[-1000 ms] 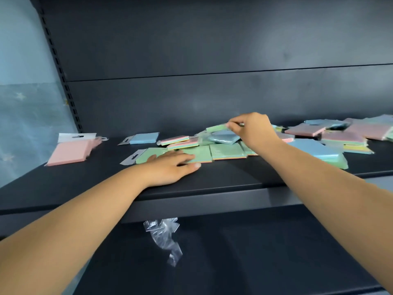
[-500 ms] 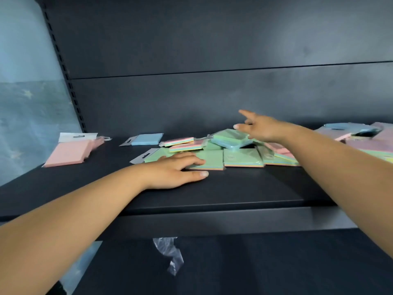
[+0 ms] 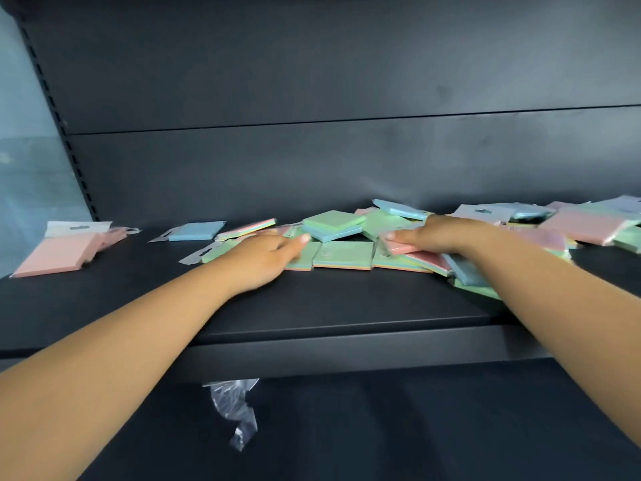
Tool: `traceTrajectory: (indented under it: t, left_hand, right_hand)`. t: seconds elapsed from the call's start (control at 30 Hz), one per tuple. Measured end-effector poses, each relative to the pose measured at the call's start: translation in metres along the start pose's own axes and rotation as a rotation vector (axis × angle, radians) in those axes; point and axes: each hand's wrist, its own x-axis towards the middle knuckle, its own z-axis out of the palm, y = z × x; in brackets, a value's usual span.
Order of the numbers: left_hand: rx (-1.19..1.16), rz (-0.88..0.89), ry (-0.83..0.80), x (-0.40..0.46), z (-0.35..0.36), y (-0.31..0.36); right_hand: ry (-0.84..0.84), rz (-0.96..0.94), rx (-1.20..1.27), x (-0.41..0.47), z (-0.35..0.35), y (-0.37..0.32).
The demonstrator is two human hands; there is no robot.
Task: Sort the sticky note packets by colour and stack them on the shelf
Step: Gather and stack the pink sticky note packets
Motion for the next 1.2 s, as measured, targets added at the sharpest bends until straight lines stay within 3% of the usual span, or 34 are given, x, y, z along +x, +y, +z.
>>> traceTrajectory:
  t: [0.13, 0.27, 0.37, 0.5, 0.57, 0.73, 0.83, 1.2]
  left_hand:
    - [-0.113, 0.104, 0.03, 0.0, 0.015, 0.042]
    - [-0.281, -0.137, -0.071, 0.014, 0.027, 0.082]
    - [-0.459, -0.254, -0.033, 0.026, 0.035, 0.098]
    - [-1.009, -0.245, 0.08, 0.034, 0.033, 0.11]
    - [-1.212, -0.26, 0.095, 0.037, 0.028, 0.111]
    - [-1.181, -0.329, 0.352, 0.056, 0.014, 0.094]
    - [-1.208, -0.332, 0.456, 0.067, 0.004, 0.076]
    - [-1.198, -0.336, 0.424, 0.119, 0.012, 0.031]
  right_hand:
    - [0.174, -0.117, 0.208, 0.001, -0.003, 0.005]
    - [0.293, -0.213, 0.573, 0.005, -0.002, 0.004]
    - [0.257, -0.164, 0.777, 0.007, -0.001, 0.004]
    - [0.031, -0.172, 1.011, 0.004, -0.011, 0.006]
    - [-0.033, -0.202, 0.945, 0.007, -0.02, 0.007]
    - [0.011, -0.255, 0.598, 0.039, -0.045, 0.012]
    - [-0.048, -0.287, 0.385, 0.061, -0.043, 0.004]
    - [-0.431, -0.424, -0.039, 0.108, -0.015, -0.009]
